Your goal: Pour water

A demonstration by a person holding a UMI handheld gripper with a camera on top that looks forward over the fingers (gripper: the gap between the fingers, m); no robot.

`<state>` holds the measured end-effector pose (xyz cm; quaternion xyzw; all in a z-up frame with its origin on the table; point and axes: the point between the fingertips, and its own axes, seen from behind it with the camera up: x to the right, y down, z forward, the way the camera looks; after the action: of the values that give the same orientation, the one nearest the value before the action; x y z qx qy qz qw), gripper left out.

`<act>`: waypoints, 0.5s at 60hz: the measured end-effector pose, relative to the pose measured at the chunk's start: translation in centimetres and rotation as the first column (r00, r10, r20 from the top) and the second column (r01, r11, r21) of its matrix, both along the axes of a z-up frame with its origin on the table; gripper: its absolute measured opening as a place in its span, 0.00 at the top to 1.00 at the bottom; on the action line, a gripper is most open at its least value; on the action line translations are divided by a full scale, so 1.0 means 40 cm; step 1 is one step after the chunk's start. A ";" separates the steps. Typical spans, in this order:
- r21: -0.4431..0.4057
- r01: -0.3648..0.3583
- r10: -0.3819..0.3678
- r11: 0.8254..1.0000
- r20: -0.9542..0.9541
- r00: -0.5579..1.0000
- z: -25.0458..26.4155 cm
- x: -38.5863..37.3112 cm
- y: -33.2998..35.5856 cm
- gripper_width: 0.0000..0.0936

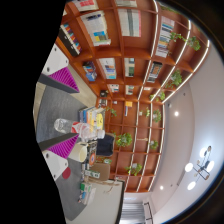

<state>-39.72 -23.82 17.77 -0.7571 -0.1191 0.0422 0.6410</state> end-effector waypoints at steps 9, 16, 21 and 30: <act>0.038 0.110 -0.110 0.993 0.009 0.994 -0.039 0.037 0.074 0.10; 0.019 0.177 -0.176 0.984 -0.025 0.984 -0.093 0.085 0.148 0.10; 0.009 0.182 -0.181 0.983 -0.069 0.981 -0.116 0.095 0.197 0.11; 0.000 0.171 -0.169 0.985 -0.128 0.977 -0.145 0.092 0.293 0.09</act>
<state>-36.02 -12.09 11.99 -0.7567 -0.0129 0.0349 0.6527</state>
